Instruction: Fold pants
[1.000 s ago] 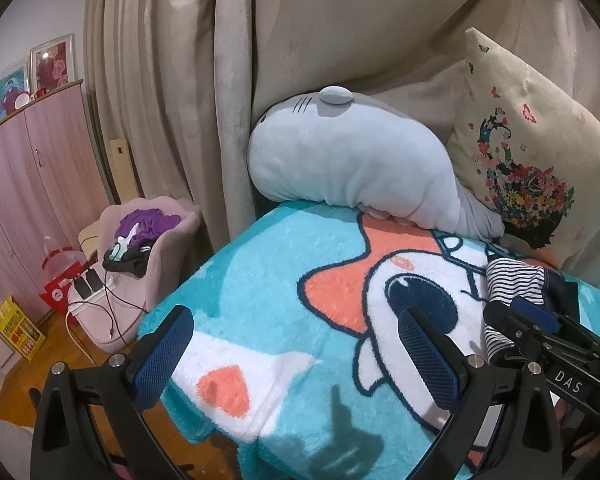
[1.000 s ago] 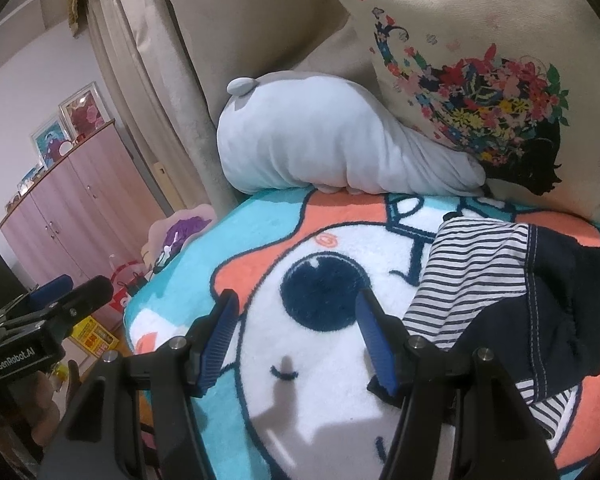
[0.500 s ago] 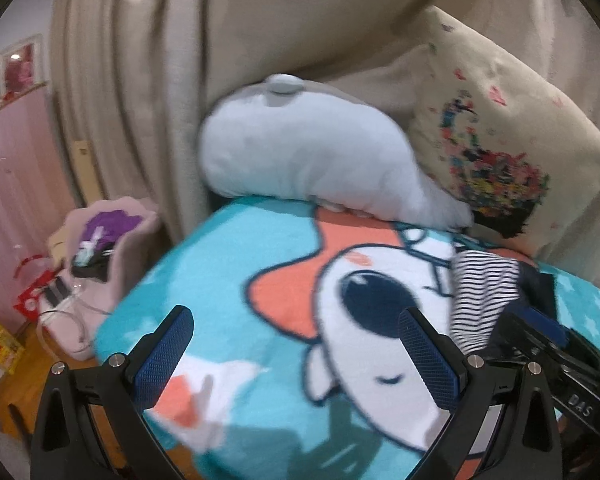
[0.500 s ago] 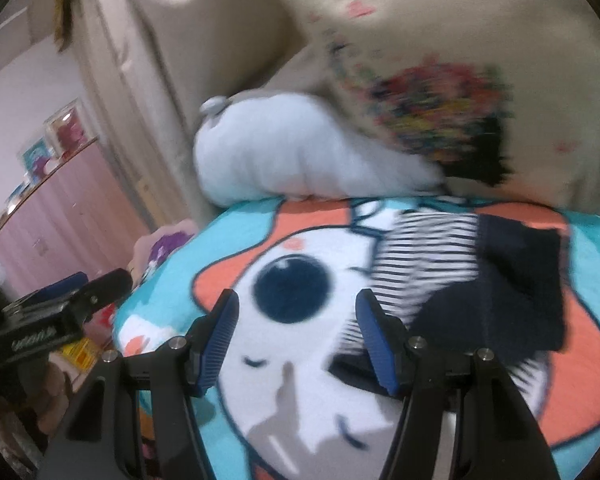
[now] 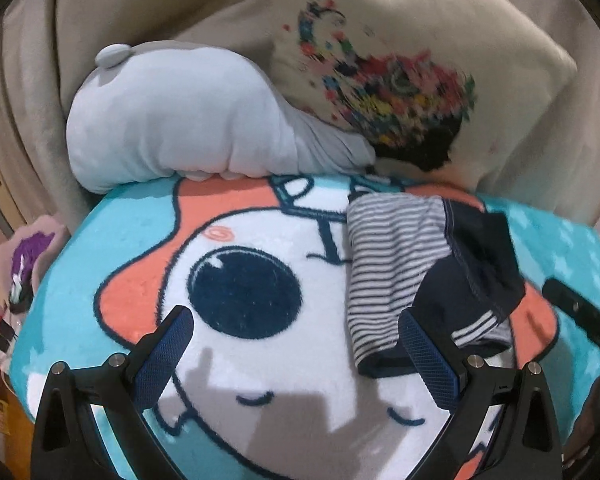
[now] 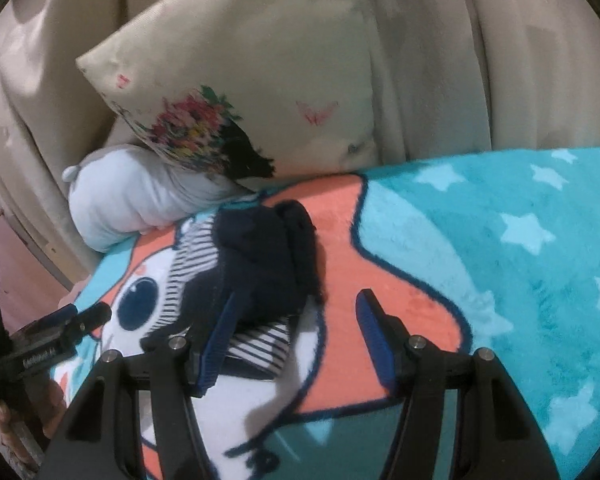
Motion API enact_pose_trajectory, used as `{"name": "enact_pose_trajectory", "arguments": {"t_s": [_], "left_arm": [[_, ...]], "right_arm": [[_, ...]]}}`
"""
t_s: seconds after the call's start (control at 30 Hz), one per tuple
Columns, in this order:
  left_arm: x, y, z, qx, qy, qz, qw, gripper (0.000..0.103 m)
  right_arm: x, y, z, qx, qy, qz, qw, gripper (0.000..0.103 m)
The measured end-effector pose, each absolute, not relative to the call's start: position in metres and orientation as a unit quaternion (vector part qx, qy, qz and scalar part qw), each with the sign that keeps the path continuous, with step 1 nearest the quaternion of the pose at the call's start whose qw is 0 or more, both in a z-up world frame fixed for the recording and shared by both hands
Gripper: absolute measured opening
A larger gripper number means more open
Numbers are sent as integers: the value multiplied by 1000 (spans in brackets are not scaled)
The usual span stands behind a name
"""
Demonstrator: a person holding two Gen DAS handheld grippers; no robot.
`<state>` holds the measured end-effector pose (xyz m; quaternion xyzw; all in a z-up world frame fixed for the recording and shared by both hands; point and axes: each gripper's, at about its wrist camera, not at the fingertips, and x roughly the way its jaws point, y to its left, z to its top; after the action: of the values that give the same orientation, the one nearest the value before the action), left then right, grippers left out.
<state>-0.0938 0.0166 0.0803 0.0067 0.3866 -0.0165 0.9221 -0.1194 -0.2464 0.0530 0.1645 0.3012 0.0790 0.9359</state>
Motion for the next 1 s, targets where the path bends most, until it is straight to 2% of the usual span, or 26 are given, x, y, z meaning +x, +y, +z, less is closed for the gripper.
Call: {"name": "enact_pose_trajectory", "arguments": {"t_s": [0.27,1.0], "left_arm": [[-88,20,66,19,402,-3,915,103],[-81,13,58,15,410,-12,912,103]], "right_arm": [[-88,-228,41,161,336,91,923,60],[-80,-226,36,166,346,92,919,60]]}}
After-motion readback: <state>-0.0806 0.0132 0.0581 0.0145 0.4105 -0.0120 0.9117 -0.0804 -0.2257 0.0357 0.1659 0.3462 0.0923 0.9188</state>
